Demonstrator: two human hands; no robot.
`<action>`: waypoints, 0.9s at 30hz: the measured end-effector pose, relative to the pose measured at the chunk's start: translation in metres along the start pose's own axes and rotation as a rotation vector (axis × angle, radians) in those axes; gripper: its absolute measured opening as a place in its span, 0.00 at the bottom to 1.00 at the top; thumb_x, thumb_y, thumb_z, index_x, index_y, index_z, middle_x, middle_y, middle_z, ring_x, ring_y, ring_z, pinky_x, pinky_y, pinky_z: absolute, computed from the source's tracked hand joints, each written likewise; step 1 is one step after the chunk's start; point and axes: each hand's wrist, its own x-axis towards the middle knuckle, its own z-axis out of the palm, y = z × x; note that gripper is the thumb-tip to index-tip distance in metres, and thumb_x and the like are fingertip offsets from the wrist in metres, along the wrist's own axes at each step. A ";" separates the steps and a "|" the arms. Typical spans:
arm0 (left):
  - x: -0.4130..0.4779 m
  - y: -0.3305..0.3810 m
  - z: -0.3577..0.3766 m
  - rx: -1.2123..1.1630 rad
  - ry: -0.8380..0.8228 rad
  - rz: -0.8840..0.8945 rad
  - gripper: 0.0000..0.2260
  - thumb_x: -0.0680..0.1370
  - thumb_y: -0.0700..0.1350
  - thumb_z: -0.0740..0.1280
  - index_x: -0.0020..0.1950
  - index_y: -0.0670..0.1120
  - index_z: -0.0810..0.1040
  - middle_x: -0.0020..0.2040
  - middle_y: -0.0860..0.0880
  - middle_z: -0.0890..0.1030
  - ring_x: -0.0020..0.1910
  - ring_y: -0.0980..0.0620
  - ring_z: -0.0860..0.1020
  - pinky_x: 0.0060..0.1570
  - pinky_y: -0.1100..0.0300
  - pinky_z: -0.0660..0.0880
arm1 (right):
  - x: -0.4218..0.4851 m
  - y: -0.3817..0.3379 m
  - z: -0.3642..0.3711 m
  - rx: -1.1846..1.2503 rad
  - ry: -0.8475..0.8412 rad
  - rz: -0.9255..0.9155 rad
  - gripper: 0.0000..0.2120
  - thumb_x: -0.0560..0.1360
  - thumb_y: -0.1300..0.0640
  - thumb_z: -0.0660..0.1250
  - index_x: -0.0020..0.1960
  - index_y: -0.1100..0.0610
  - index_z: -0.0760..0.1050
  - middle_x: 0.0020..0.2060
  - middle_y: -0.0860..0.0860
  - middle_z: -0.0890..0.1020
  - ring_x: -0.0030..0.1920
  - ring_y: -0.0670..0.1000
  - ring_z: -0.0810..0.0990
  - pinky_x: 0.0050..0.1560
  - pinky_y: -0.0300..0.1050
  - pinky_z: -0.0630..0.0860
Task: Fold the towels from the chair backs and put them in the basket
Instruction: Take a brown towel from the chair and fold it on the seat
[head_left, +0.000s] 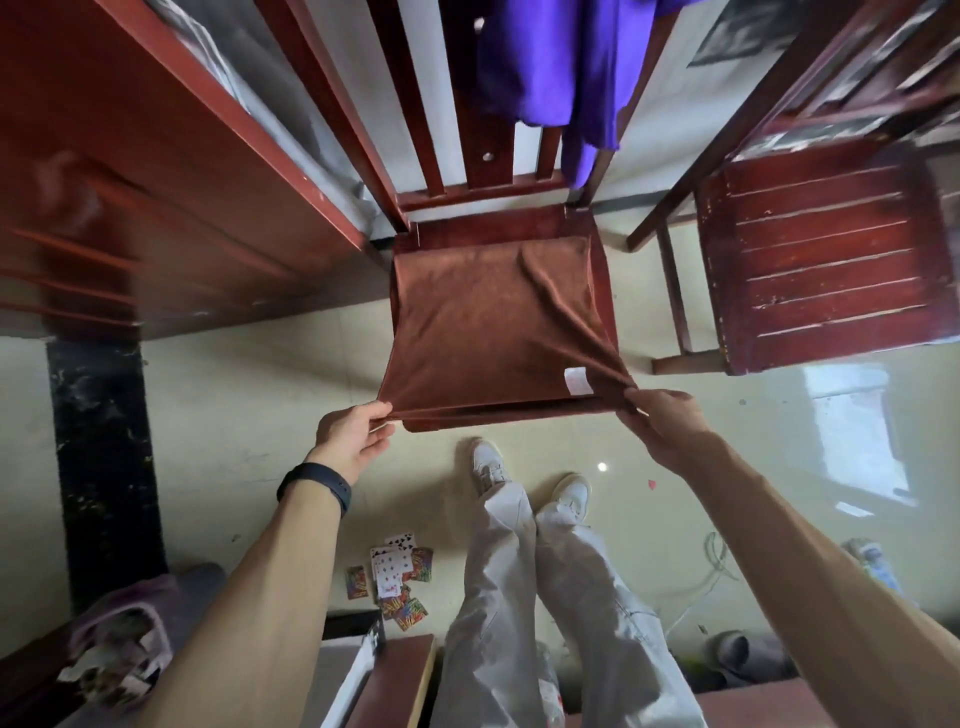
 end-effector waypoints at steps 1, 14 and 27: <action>-0.017 0.011 -0.005 -0.006 0.002 0.018 0.02 0.75 0.39 0.71 0.44 0.43 0.79 0.41 0.47 0.80 0.36 0.52 0.80 0.47 0.57 0.77 | -0.015 -0.016 -0.002 0.011 -0.011 -0.016 0.03 0.77 0.70 0.67 0.45 0.68 0.74 0.44 0.60 0.78 0.41 0.53 0.81 0.34 0.38 0.82; -0.179 0.084 -0.045 -0.139 -0.088 0.171 0.06 0.78 0.36 0.64 0.45 0.46 0.75 0.39 0.46 0.78 0.35 0.52 0.77 0.39 0.59 0.75 | -0.163 -0.111 -0.045 0.047 -0.263 0.164 0.09 0.81 0.70 0.61 0.59 0.73 0.73 0.50 0.65 0.80 0.51 0.55 0.82 0.49 0.44 0.84; -0.222 0.095 -0.036 0.081 -0.142 0.300 0.15 0.76 0.32 0.61 0.56 0.41 0.83 0.48 0.46 0.81 0.40 0.51 0.76 0.51 0.59 0.74 | -0.201 -0.130 -0.047 -0.512 -0.018 -0.296 0.10 0.68 0.68 0.64 0.42 0.60 0.82 0.31 0.53 0.72 0.32 0.50 0.69 0.42 0.49 0.78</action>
